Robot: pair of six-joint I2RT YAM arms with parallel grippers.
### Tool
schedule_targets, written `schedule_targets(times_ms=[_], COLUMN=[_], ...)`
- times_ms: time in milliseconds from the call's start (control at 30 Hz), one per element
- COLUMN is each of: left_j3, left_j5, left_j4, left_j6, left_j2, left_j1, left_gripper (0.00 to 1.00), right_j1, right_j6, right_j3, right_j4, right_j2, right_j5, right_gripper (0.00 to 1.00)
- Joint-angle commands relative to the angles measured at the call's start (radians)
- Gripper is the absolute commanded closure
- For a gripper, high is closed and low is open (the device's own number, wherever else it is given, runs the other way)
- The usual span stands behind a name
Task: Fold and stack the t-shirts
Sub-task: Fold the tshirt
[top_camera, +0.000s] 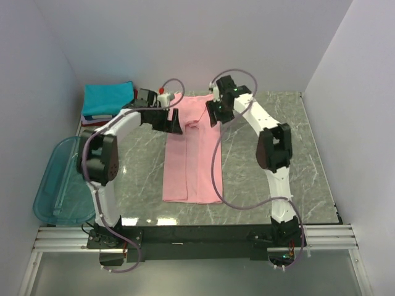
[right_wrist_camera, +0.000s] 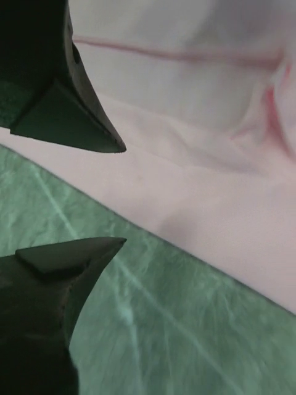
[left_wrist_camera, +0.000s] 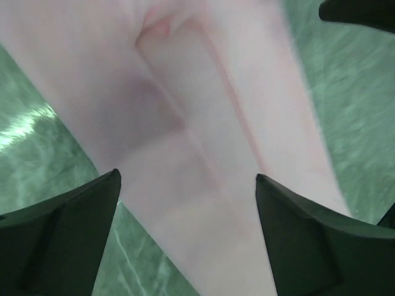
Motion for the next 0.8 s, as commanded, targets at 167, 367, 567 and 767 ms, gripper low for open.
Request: schedule_targets(times_ms=[167,367,567,767], left_j3=[-0.079,-0.26,-0.482,-0.844], left_j5=[0.069,0.127,0.319,0.262], left_j4=[0.108,0.17,-0.229,-0.287], left_j6=[0.22,0.358,0.847,1.116], left_j2=[-0.552,-0.828,-0.944,-1.121], left_j1=[0.038,0.033,0.03,-0.071], left_gripper=[0.01,0.01,0.01,0.04], right_j1=[0.087,0.268,0.413,0.512], right_j6=[-0.317,-0.618,-0.72,-0.726], right_j3=[-0.154,-0.449,-0.814,-1.154], right_j4=[0.123,0.131,0.132,0.16], right_j2=[-0.603,-0.876,-1.074,-1.111], right_j5=[0.117,0.218,0.079,0.001], right_gripper=[0.31,0.26,0.25,0.28])
